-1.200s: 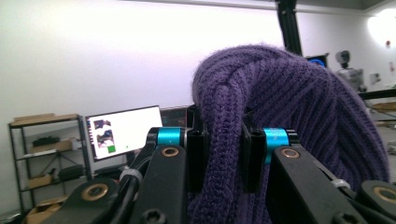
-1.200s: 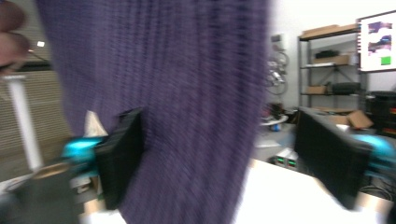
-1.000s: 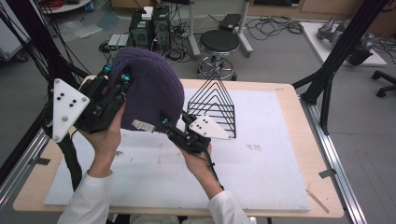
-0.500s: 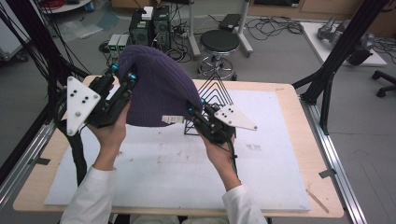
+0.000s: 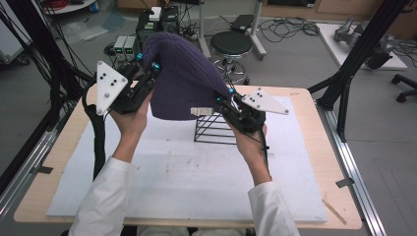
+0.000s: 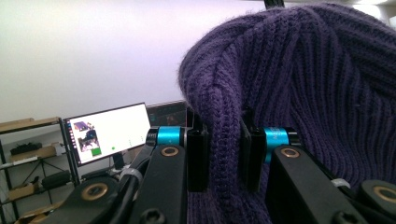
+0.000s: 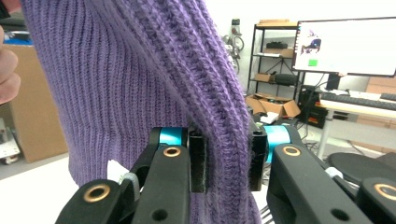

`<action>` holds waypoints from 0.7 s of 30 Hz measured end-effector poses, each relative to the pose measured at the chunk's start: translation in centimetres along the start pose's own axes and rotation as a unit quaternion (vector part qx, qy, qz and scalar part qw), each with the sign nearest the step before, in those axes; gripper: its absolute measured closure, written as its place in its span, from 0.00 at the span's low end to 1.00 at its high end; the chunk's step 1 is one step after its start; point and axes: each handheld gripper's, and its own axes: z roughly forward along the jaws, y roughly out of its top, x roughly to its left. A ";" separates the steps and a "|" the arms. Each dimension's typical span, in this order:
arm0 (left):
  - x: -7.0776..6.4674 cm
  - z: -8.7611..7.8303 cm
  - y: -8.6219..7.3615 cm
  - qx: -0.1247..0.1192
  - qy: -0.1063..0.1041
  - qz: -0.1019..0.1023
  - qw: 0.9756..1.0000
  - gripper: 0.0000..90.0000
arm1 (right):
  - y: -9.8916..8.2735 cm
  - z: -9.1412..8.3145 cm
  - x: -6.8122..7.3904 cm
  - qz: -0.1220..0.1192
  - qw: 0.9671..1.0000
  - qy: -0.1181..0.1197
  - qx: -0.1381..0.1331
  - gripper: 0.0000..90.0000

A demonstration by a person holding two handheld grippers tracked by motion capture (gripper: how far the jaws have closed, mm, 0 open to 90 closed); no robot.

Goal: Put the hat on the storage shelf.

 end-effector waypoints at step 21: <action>-2.2 4.8 -0.4 0.014 -0.009 -0.002 1.000 0.85 | 0.6 -0.5 -3.7 0.007 0.999 -0.048 0.021 0.86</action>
